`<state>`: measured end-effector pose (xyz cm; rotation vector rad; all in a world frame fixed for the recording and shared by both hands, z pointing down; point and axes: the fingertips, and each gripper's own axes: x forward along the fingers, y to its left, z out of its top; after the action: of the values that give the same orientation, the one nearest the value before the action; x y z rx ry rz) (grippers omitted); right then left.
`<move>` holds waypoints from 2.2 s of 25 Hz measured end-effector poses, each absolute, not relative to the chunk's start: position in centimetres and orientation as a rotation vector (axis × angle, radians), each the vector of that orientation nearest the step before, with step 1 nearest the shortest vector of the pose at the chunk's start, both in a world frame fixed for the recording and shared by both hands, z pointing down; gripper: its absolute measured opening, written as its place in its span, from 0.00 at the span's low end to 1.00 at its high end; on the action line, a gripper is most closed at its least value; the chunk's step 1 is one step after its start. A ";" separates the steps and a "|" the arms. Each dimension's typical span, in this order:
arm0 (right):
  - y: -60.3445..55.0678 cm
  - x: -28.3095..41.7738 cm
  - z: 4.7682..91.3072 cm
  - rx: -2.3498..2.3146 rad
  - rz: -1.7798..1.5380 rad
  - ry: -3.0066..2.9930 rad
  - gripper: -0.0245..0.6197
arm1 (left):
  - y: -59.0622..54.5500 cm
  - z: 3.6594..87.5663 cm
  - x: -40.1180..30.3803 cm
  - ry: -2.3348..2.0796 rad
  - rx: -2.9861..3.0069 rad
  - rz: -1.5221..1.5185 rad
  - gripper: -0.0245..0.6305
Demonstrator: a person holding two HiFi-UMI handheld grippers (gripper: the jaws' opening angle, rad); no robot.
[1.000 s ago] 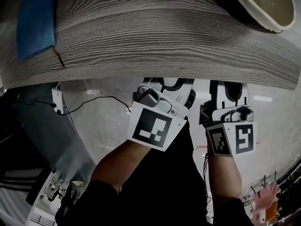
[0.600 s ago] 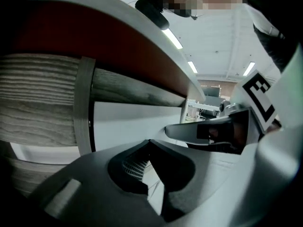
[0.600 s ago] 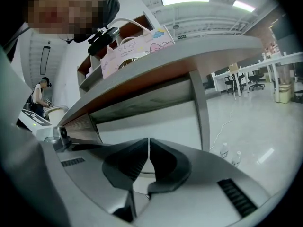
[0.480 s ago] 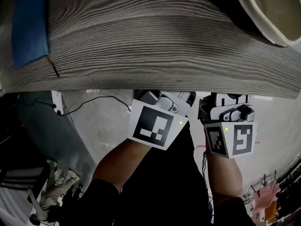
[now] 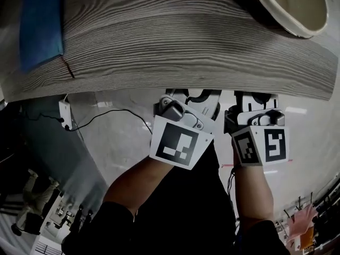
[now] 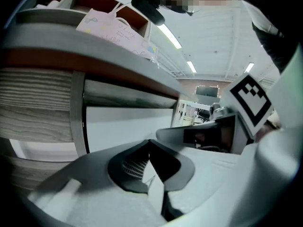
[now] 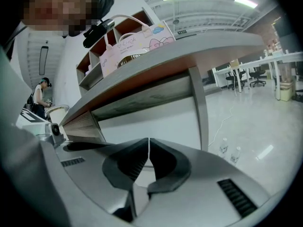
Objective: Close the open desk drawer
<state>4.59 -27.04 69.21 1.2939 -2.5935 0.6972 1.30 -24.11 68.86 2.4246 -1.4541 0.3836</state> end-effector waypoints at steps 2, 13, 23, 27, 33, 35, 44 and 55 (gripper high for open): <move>-25.5 4.9 69.5 1.269 0.741 -2.568 0.07 | -22.7 68.2 2.0 -1.419 2.433 0.380 0.05; -15.2 9.4 53.6 1.097 0.580 -2.498 0.07 | -14.2 49.6 1.9 -1.307 2.465 0.267 0.05; -11.3 7.2 29.5 1.152 0.352 -2.748 0.07 | -9.3 28.1 -0.4 -1.351 2.693 0.267 0.05; -8.3 5.2 24.1 1.022 0.324 -2.875 0.07 | -6.7 22.6 -1.0 -1.416 2.713 0.205 0.05; -4.5 4.5 18.8 0.801 0.212 -2.998 0.06 | -3.5 17.5 0.7 -1.442 2.723 0.179 0.05; -3.7 5.3 17.8 0.777 0.150 -3.016 0.06 | -2.9 16.4 1.7 -1.480 2.731 0.192 0.05; -2.6 15.1 13.9 0.747 0.080 -3.064 0.06 | -1.8 13.0 8.2 -1.784 2.621 0.113 0.05; -2.1 24.2 14.6 0.616 0.157 -3.095 0.06 | -0.8 14.5 18.9 -1.790 2.587 0.196 0.05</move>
<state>24.15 -2.10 14.56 0.6160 -3.0950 0.1567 18.88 -0.80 14.45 2.5874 -1.7898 0.1959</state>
